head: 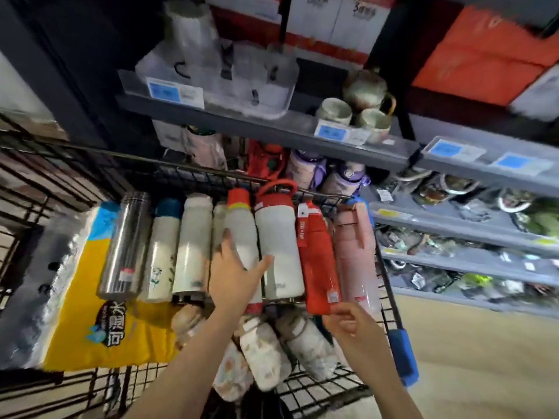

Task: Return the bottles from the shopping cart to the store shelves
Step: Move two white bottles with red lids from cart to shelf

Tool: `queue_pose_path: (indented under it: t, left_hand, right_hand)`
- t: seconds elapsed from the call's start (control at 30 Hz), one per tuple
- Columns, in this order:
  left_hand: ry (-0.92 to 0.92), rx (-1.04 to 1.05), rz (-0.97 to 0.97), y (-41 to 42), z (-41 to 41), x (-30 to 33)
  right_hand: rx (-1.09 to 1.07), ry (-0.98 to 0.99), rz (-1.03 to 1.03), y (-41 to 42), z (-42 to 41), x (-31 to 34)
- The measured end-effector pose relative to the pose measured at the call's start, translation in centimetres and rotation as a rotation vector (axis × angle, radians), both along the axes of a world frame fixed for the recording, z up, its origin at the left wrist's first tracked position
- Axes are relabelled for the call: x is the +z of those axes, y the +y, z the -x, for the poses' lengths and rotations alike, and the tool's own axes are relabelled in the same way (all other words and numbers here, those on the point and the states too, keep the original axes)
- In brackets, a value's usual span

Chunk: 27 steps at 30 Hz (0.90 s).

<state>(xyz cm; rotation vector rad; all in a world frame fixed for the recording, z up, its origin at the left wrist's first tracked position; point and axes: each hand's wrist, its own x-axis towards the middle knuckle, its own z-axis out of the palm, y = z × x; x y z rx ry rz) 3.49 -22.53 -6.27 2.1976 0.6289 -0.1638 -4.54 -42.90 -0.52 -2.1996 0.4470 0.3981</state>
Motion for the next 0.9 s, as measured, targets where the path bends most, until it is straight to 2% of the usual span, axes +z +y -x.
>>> queue_pose_path:
  t: [0.1, 0.23, 0.4, 0.53, 0.67, 0.8, 0.9]
  left_hand:
    - [-0.053, 0.024, 0.035, 0.2, 0.0, -0.6]
    - [-0.006, 0.015, 0.066, 1.0, -0.5, -1.0]
    - [-0.103, 0.124, 0.368, 2.9, 0.2, -0.2]
    - [-0.173, 0.092, 0.591, 6.7, 3.3, 1.9]
    - [-0.198, 0.090, 0.674, 9.5, 7.0, 3.9]
    - [-0.200, 0.175, 0.757, 10.4, 10.0, 3.3]
    - [-0.229, 0.181, 0.749, 10.8, 11.4, 2.8]
  right_hand:
    - [-0.020, 0.024, 0.004, 0.3, 0.6, -0.1]
    - [-0.015, 0.021, 0.019, 1.3, 0.9, 0.3]
    - [-0.008, -0.065, 0.067, 3.3, -1.3, 1.3]
    - [0.125, -0.090, 0.259, 6.5, -5.3, 0.7]
    - [0.224, -0.219, 0.525, 10.4, -9.2, -0.9]
    - [0.319, -0.112, 0.662, 12.6, -10.5, -3.6]
    - [0.278, -0.135, 0.726, 13.2, -10.4, -5.1]
